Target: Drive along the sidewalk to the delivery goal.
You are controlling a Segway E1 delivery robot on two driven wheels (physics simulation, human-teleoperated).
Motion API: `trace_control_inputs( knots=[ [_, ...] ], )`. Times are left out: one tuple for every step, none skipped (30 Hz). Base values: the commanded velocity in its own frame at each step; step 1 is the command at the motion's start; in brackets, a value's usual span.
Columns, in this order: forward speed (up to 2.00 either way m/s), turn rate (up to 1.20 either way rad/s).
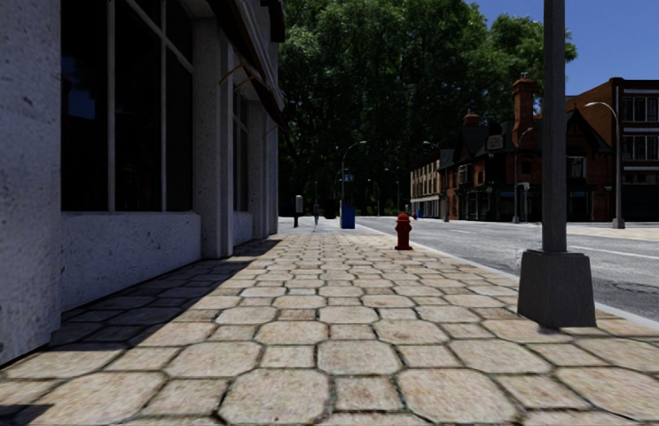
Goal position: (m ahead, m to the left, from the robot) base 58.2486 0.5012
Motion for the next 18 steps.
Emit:
trace_control_inputs(
  knots=[
    [2.0, 0.37],
    [2.0, 0.38],
    [2.0, 0.38],
    [2.0, 0.39],
    [2.0, 0.39],
    [2.0, 0.39],
    [2.0, 0.39],
    [2.0, 0.39],
    [2.0, 0.0],
    [2.0, 0.0],
    [2.0, 0.0],
    [2.0, 0.0],
    [2.0, 0.0],
    [2.0, 0.0],
    [2.0, 0.0],
    [2.0, 0.0],
    [2.0, 0.0],
    [2.0, 0.0]
  ],
)
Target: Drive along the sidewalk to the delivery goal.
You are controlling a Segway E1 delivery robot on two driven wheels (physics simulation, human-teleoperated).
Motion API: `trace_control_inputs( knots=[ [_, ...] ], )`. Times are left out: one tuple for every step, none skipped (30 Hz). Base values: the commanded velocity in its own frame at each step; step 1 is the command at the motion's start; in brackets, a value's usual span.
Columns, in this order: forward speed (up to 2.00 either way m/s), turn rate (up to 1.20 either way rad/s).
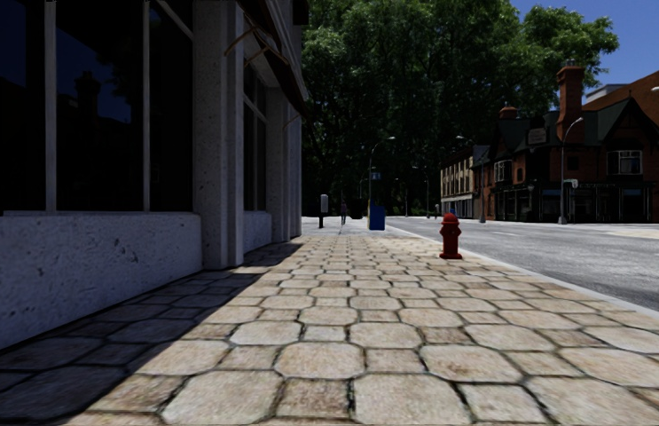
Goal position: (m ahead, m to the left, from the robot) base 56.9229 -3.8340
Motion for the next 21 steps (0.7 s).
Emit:
trace_control_inputs(
  knots=[
    [2.0, 0.0],
    [2.0, 0.0],
    [2.0, 0.0],
    [2.0, 0.0],
    [2.0, 0.0],
    [2.0, 0.0],
    [2.0, 0.0],
    [2.0, 0.0],
    [2.0, 0.0],
    [2.0, 0.0],
    [2.0, -0.04],
    [2.0, -0.04],
    [2.0, -0.09],
    [2.0, -0.12],
    [2.0, -0.22],
    [2.0, -0.31],
    [2.0, -0.31],
    [2.0, -0.34],
    [2.0, -0.35],
    [2.0, -0.35],
    [2.0, -0.35]
  ],
)
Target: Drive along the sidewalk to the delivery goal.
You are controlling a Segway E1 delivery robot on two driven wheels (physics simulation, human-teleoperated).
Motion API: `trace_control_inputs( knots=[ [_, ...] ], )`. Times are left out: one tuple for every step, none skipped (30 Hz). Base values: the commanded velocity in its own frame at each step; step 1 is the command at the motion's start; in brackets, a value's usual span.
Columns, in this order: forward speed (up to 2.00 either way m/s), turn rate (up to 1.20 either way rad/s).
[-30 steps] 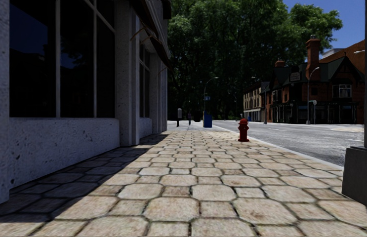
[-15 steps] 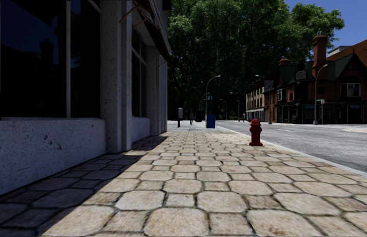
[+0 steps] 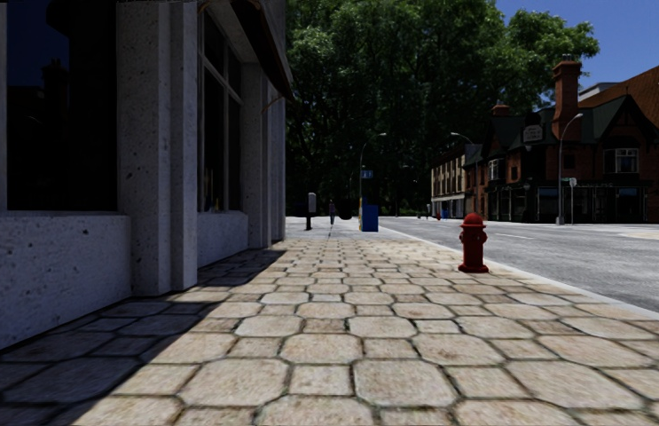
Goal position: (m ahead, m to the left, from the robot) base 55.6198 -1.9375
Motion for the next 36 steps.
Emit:
trace_control_inputs(
  knots=[
    [2.0, -0.33],
    [2.0, 0.0],
    [2.0, 0.0],
    [2.0, 0.0],
    [2.0, 0.0],
    [2.0, 0.0],
    [2.0, 0.0],
    [2.0, 0.0],
    [2.0, 0.0],
    [2.0, 0.0],
    [2.0, 0.0],
    [2.0, 0.0],
    [2.0, 0.0],
    [2.0, 0.0],
    [2.0, 0.0],
    [2.0, 0.0],
    [2.0, 0.0],
    [2.0, 0.0],
    [2.0, 0.0],
    [2.0, 0.0],
    [2.0, 0.0],
    [2.0, 0.0],
    [2.0, 0.0],
    [2.0, 0.0],
    [2.0, 0.0],
    [2.0, 0.0],
    [2.0, 0.0],
    [2.0, 0.0],
    [2.0, 0.0],
    [2.0, 0.0],
    [2.0, 0.0],
    [2.0, 0.0],
    [2.0, 0.0],
    [2.0, 0.0],
    [2.0, 0.0],
    [2.0, 0.0]
  ],
)
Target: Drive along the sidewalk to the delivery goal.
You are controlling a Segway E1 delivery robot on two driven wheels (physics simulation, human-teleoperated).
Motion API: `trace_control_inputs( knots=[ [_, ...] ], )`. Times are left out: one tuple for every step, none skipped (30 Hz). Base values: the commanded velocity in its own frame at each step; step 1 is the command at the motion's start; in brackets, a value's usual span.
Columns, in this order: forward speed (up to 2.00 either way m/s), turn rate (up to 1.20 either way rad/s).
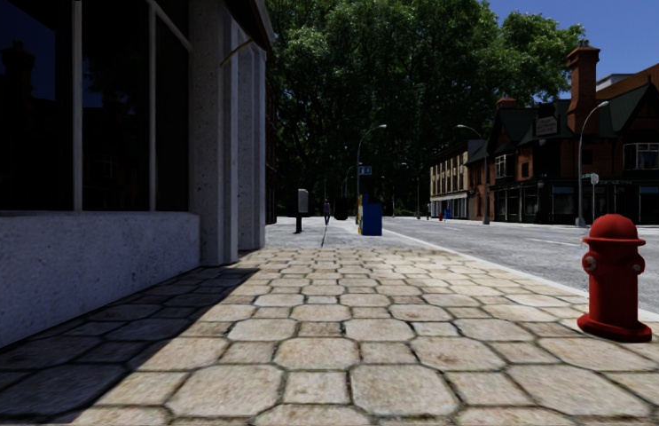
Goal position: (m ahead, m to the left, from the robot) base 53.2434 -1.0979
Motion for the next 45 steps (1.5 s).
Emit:
trace_control_inputs(
  knots=[
    [2.0, 0.0],
    [2.0, 0.0],
    [2.0, 0.0],
    [2.0, 0.0],
    [2.0, 0.0],
    [2.0, 0.0],
    [2.0, 0.0],
    [2.0, 0.0],
    [2.0, 0.0],
    [2.0, 0.0],
    [2.0, 0.0],
    [2.0, 0.0],
    [2.0, 0.0],
    [2.0, 0.0],
    [2.0, 0.0],
    [2.0, 0.0],
    [2.0, 0.0],
    [2.0, 0.0],
    [2.0, 0.0],
    [2.0, 0.0],
    [2.0, 0.0],
    [2.0, 0.0],
    [2.0, 0.0],
    [2.0, 0.0],
    [2.0, 0.0],
    [2.0, 0.0],
    [2.0, 0.0],
    [2.0, 0.0],
    [2.0, 0.0],
    [2.0, 0.0],
    [2.0, 0.0],
    [2.0, 0.0],
    [2.0, 0.0],
    [2.0, 0.0],
    [2.0, 0.0],
    [2.0, 0.0],
    [2.0, 0.0],
    [2.0, 0.0],
    [2.0, 0.0],
    [2.0, 0.0],
    [2.0, 0.0],
    [2.0, 0.0],
    [2.0, 0.0],
    [2.0, 0.0],
    [2.0, 0.0]
  ],
)
